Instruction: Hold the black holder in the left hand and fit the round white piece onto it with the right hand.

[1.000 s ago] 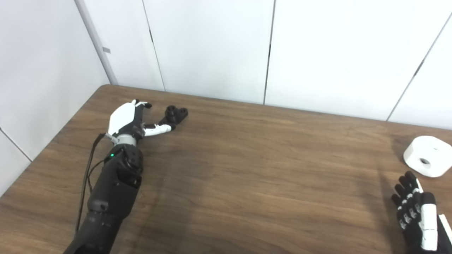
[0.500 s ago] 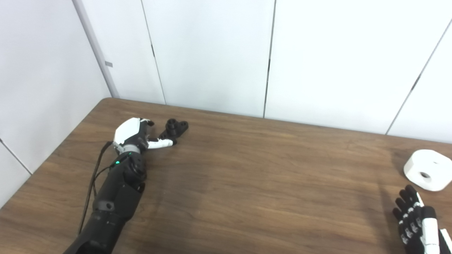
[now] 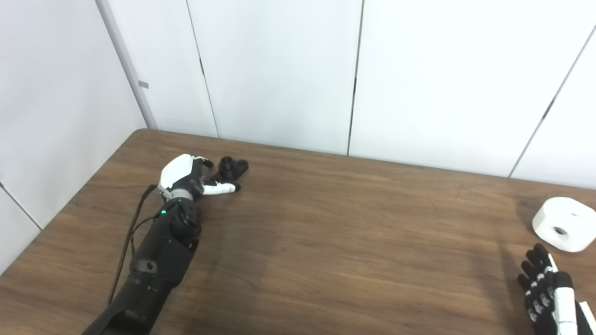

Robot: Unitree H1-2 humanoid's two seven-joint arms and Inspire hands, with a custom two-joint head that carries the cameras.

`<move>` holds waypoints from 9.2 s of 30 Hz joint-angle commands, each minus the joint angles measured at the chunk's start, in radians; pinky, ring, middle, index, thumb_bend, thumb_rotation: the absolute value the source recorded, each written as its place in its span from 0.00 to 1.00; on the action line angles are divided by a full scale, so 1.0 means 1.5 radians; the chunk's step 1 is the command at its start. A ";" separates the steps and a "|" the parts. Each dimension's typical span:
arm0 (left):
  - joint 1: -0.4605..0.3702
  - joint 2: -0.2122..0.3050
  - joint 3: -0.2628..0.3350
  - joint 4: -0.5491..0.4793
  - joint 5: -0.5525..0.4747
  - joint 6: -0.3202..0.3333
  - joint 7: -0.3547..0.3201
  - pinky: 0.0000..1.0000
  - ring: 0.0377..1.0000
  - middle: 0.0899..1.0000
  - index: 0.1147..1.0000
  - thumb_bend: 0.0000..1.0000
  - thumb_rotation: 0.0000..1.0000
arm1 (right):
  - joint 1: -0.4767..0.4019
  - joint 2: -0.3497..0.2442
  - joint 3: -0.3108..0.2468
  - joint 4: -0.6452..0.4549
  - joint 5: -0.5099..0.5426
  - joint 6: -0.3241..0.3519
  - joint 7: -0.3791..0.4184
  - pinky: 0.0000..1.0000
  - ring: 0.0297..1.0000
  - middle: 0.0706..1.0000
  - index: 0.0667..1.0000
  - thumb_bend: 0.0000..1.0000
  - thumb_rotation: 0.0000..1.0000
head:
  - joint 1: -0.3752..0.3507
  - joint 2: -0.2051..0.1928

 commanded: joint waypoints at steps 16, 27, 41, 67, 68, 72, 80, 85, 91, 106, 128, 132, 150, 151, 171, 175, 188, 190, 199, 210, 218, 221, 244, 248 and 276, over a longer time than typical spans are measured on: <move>-0.023 0.013 -0.007 -0.006 -0.012 -0.001 0.040 1.00 0.98 0.90 0.72 0.89 0.36 | -0.007 -0.001 -0.001 -0.027 0.006 -0.007 0.002 1.00 1.00 1.00 1.00 0.49 1.00 | 0.003 0.009; -0.017 0.006 0.006 -0.007 -0.018 -0.001 0.064 1.00 0.97 0.87 0.64 0.89 0.25 | -0.005 -0.006 -0.004 -0.029 0.016 -0.003 0.005 1.00 1.00 1.00 1.00 0.49 1.00 | 0.009 0.017; -0.016 0.005 0.013 0.024 -0.046 -0.017 0.102 1.00 0.94 0.81 0.42 0.53 0.06 | -0.001 -0.013 -0.004 -0.026 0.024 -0.007 0.008 1.00 1.00 1.00 1.00 0.50 1.00 | 0.011 0.019; -0.022 0.006 -0.031 0.041 -0.077 -0.057 0.100 0.93 0.90 0.76 0.42 0.52 0.04 | -0.007 -0.011 -0.005 -0.032 0.023 0.001 0.004 1.00 1.00 1.00 1.00 0.53 1.00 | -0.001 0.018; -0.018 0.008 -0.035 0.034 -0.076 -0.061 0.097 0.93 0.89 0.76 0.42 0.52 0.04 | -0.007 -0.010 -0.005 -0.033 0.021 0.001 0.002 1.00 1.00 1.00 1.00 0.52 1.00 | -0.001 0.018; -0.005 0.012 -0.049 0.005 -0.074 -0.068 0.079 0.88 0.88 0.76 0.42 0.52 0.04 | -0.008 -0.008 -0.002 -0.031 0.015 -0.002 0.000 1.00 1.00 1.00 1.00 0.52 1.00 | -0.006 0.019; 0.047 0.001 -0.078 -0.116 -0.065 -0.055 0.025 0.87 0.89 0.77 0.42 0.52 0.04 | -0.010 -0.003 0.004 -0.027 0.006 -0.009 -0.002 1.00 1.00 1.00 1.00 0.52 1.00 | -0.016 0.021; 0.074 -0.009 -0.091 -0.168 -0.060 -0.058 0.003 0.87 0.91 0.78 0.42 0.52 0.04 | -0.012 0.000 0.006 -0.035 0.002 0.003 -0.005 1.00 1.00 1.00 1.00 0.50 1.00 | -0.025 0.024; 0.108 -0.019 -0.114 -0.230 -0.048 -0.064 -0.021 0.86 0.91 0.79 0.42 0.52 0.05 | -0.011 0.007 0.006 -0.036 -0.002 0.003 -0.007 1.00 1.00 1.00 1.00 0.48 1.00 | -0.046 0.031; 0.202 -0.037 -0.182 -0.378 0.007 -0.108 -0.062 1.00 0.89 0.76 0.42 0.52 0.04 | -0.011 0.033 0.022 -0.034 -0.026 -0.003 -0.021 1.00 1.00 1.00 1.00 0.52 1.00 | -0.156 0.065; 0.318 -0.099 -0.253 -0.463 0.113 -0.180 -0.073 0.98 0.88 0.76 0.42 0.52 0.04 | 0.011 0.033 0.025 -0.095 -0.064 0.056 -0.044 1.00 0.96 0.98 1.00 0.59 1.00 | -0.202 0.103; 0.329 -0.108 -0.257 -0.463 0.128 -0.189 -0.068 0.98 0.89 0.77 0.42 0.52 0.04 | 0.015 0.029 0.024 -0.102 -0.067 0.058 -0.044 1.00 0.95 0.97 1.00 0.58 1.00 | -0.211 0.110; 0.347 -0.121 -0.253 -0.439 0.157 -0.232 -0.041 0.93 0.85 0.74 0.42 0.52 0.05 | -0.006 0.003 -0.002 -0.131 -0.135 0.077 -0.074 0.97 0.93 0.93 0.90 0.53 0.67 | -0.259 0.125; 0.348 -0.120 -0.252 -0.439 0.156 -0.233 -0.041 0.93 0.85 0.74 0.42 0.52 0.05 | -0.012 -0.004 0.000 -0.133 -0.169 0.082 -0.084 0.93 0.91 0.91 0.87 0.54 0.64 | -0.263 0.125; 0.353 -0.098 -0.221 -0.452 0.147 -0.254 -0.062 0.92 0.84 0.73 0.42 0.52 0.04 | -0.160 -0.084 -0.028 -0.154 -0.415 0.219 -0.073 0.77 0.83 0.81 0.72 0.84 0.32 | -0.389 0.120; 0.355 -0.098 -0.216 -0.452 0.150 -0.259 -0.067 0.91 0.83 0.73 0.42 0.52 0.04 | -0.195 -0.105 -0.030 -0.127 -0.443 0.219 -0.054 0.85 0.87 0.84 0.73 0.84 0.29 | -0.396 0.119; 0.357 -0.100 -0.200 -0.452 0.145 -0.270 -0.079 0.89 0.82 0.71 0.42 0.52 0.04 | -0.290 -0.200 0.022 0.012 -0.509 0.218 -0.013 0.97 0.94 0.91 0.74 0.89 0.25 | -0.415 0.117; 0.357 -0.101 -0.199 -0.452 0.145 -0.270 -0.081 0.89 0.82 0.72 0.42 0.52 0.04 | -0.304 -0.211 0.029 0.038 -0.516 0.218 0.002 1.00 0.96 0.94 0.76 0.89 0.25 | -0.415 0.117; 0.363 -0.105 -0.193 -0.462 0.141 -0.270 -0.088 0.89 0.82 0.71 0.42 0.52 0.04 | -0.353 -0.252 0.048 0.141 -0.550 0.219 0.057 1.00 1.00 1.00 0.78 0.94 0.27 | -0.420 0.119; 0.364 -0.105 -0.191 -0.463 0.144 -0.268 -0.094 0.89 0.82 0.72 0.42 0.52 0.04 | -0.391 -0.269 0.065 0.220 -0.585 0.219 0.080 1.00 1.00 1.00 0.80 0.99 0.28 | -0.421 0.116; 0.364 -0.107 -0.190 -0.460 0.144 -0.268 -0.093 0.90 0.82 0.72 0.42 0.52 0.04 | -0.403 -0.272 0.063 0.248 -0.607 0.219 0.099 1.00 1.00 1.00 0.80 0.98 0.31 | -0.422 0.114; 0.363 -0.109 -0.191 -0.457 0.145 -0.268 -0.091 0.89 0.82 0.72 0.42 0.52 0.04 | -0.403 -0.275 0.067 0.251 -0.606 0.219 0.101 1.00 1.00 1.00 0.79 0.96 0.31 | -0.421 0.113; 0.363 -0.115 -0.189 -0.450 0.145 -0.274 -0.084 0.89 0.82 0.72 0.42 0.52 0.04 | -0.402 -0.287 0.100 0.260 -0.591 0.215 0.075 1.00 1.00 0.93 0.71 0.91 0.31 | -0.417 0.109; 0.363 -0.115 -0.188 -0.451 0.145 -0.272 -0.085 0.90 0.82 0.72 0.42 0.52 0.04 | -0.396 -0.289 0.101 0.258 -0.583 0.210 0.067 1.00 1.00 0.92 0.68 0.90 0.30 | -0.418 0.110; 0.362 -0.124 -0.198 -0.447 0.158 -0.270 -0.085 0.90 0.83 0.72 0.42 0.52 0.04 | -0.373 -0.297 0.097 0.219 -0.537 0.136 -0.003 1.00 0.97 0.81 0.45 0.52 0.13 | -0.400 0.116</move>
